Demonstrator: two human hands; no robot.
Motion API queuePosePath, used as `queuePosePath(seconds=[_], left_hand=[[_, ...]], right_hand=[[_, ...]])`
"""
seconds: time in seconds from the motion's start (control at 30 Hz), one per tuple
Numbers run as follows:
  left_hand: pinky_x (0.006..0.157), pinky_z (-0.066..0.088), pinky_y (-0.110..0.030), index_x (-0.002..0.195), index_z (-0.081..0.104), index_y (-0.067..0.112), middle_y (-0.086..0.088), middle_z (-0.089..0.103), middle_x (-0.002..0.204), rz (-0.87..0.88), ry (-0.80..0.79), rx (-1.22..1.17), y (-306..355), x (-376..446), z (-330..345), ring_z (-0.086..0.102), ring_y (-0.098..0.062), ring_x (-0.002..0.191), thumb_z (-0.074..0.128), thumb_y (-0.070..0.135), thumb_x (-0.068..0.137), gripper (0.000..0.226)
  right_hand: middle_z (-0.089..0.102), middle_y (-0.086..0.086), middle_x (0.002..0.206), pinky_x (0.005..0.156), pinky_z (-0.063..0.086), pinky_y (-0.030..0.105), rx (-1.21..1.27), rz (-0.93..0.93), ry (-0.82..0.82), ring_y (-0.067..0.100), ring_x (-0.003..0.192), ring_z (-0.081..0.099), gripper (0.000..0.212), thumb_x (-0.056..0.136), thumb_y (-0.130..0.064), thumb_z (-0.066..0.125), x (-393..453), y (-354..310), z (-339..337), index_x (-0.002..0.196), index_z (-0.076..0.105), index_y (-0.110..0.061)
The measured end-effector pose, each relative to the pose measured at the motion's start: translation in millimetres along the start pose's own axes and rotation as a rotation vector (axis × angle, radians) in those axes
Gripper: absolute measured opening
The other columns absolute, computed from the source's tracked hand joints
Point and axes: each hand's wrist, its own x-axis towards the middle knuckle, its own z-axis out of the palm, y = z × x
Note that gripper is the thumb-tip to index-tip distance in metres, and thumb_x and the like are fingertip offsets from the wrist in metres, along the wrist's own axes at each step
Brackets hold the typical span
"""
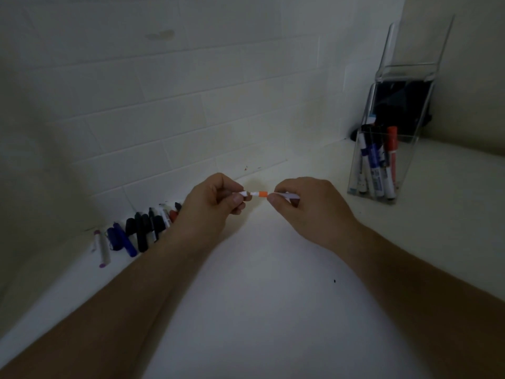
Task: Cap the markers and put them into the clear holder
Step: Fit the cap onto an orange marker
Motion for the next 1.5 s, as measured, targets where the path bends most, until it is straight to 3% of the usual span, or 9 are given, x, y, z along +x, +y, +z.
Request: queuePosePath(seconds=[0.1, 0.23, 0.43, 0.57, 0.93, 1.07, 1.2, 1.37, 1.5], left_hand=[[0.087, 0.055, -0.059, 0.083, 0.067, 0.031, -0.006, 0.075, 0.084, 0.015, 0.002, 0.048, 1.0, -0.7, -0.5, 0.069, -0.023, 0.079, 0.065, 0.014, 0.088, 0.018], [0.087, 0.055, -0.057, 0.084, 0.067, 0.031, -0.004, 0.075, 0.085, 0.021, 0.008, 0.059, 2.2, -1.1, 1.4, 0.070, -0.024, 0.081, 0.065, 0.017, 0.088, 0.015], [0.071, 0.046, -0.008, 0.100, 0.070, 0.030, 0.015, 0.073, 0.080, 0.138, -0.066, 0.463, 3.9, -3.3, 5.1, 0.067, -0.001, 0.075, 0.060, 0.028, 0.098, 0.010], [0.064, 0.037, -0.005, 0.095, 0.072, 0.029, 0.021, 0.063, 0.069, 0.214, -0.055, 0.704, 4.1, -1.0, 3.4, 0.060, 0.001, 0.066, 0.058, 0.036, 0.099, 0.017], [0.058, 0.034, -0.007, 0.084, 0.074, 0.023, 0.015, 0.059, 0.059, 0.260, -0.011, 0.717, 8.6, -8.4, 6.2, 0.052, 0.007, 0.057, 0.065, 0.030, 0.095, 0.015], [0.059, 0.031, -0.012, 0.088, 0.075, 0.022, 0.016, 0.058, 0.062, 0.273, -0.033, 0.748, 6.1, -8.0, 9.2, 0.050, -0.005, 0.057, 0.064, 0.028, 0.096, 0.015], [0.071, 0.046, -0.028, 0.091, 0.075, 0.023, 0.008, 0.071, 0.073, 0.311, -0.041, 0.720, 4.4, -2.6, 22.2, 0.063, -0.012, 0.067, 0.063, 0.036, 0.095, 0.018], [0.074, 0.038, -0.001, 0.105, 0.074, 0.029, 0.015, 0.073, 0.087, 0.212, 0.008, 0.512, 1.4, -2.9, 21.9, 0.063, 0.000, 0.078, 0.067, 0.030, 0.093, 0.014], [0.081, 0.037, 0.000, 0.121, 0.065, 0.034, 0.020, 0.070, 0.097, 0.183, -0.058, 0.461, -4.2, -4.8, 22.5, 0.062, 0.003, 0.087, 0.063, 0.021, 0.094, 0.029]], right_hand=[[0.059, -0.007, 0.070, 0.065, 0.047, 0.038, -0.031, -0.024, 0.007, 0.008, 0.067, 0.052, 0.037, 0.095, -0.058, 0.040, 0.5, 2.1, 1.3, 0.083, 0.062, -0.031], [0.058, -0.008, 0.070, 0.063, 0.047, 0.037, -0.024, -0.030, 0.007, 0.008, 0.066, 0.052, 0.031, 0.095, -0.060, 0.040, -0.2, 3.0, 3.4, 0.080, 0.055, -0.038], [0.044, -0.008, 0.068, 0.056, 0.033, 0.031, -0.174, -0.112, 0.031, 0.014, 0.065, 0.046, 0.028, 0.098, -0.052, 0.047, -1.9, -3.6, -2.7, 0.084, 0.062, -0.033], [0.048, -0.005, 0.072, 0.053, 0.039, 0.031, -0.293, -0.182, 0.080, 0.019, 0.062, 0.049, 0.030, 0.098, -0.048, 0.047, -1.6, -10.6, -6.8, 0.091, 0.069, -0.030], [0.062, -0.006, 0.079, 0.060, 0.039, 0.031, -0.120, -0.179, -0.002, 0.015, 0.071, 0.057, 0.022, 0.096, -0.042, 0.052, -6.4, -10.8, 1.3, 0.101, 0.072, -0.034], [0.070, -0.009, 0.092, 0.072, 0.049, 0.035, -0.035, -0.125, -0.080, 0.014, 0.083, 0.063, 0.023, 0.096, -0.041, 0.053, -5.5, -8.8, -0.5, 0.107, 0.072, -0.035], [0.071, -0.012, 0.091, 0.086, 0.042, 0.043, -0.279, -0.137, -0.036, 0.019, 0.092, 0.059, 0.030, 0.098, -0.051, 0.042, -4.1, -8.6, -3.2, 0.114, 0.067, -0.044], [0.064, -0.008, 0.083, 0.073, 0.038, 0.037, -0.264, -0.114, -0.027, 0.020, 0.085, 0.051, 0.025, 0.100, -0.039, 0.044, -3.6, -8.0, -1.7, 0.114, 0.065, -0.037], [0.052, -0.014, 0.094, 0.080, 0.045, 0.037, -0.234, -0.065, 0.103, 0.015, 0.088, 0.048, 0.015, 0.102, -0.029, 0.050, 3.5, -3.1, -14.9, 0.110, 0.063, -0.027]])
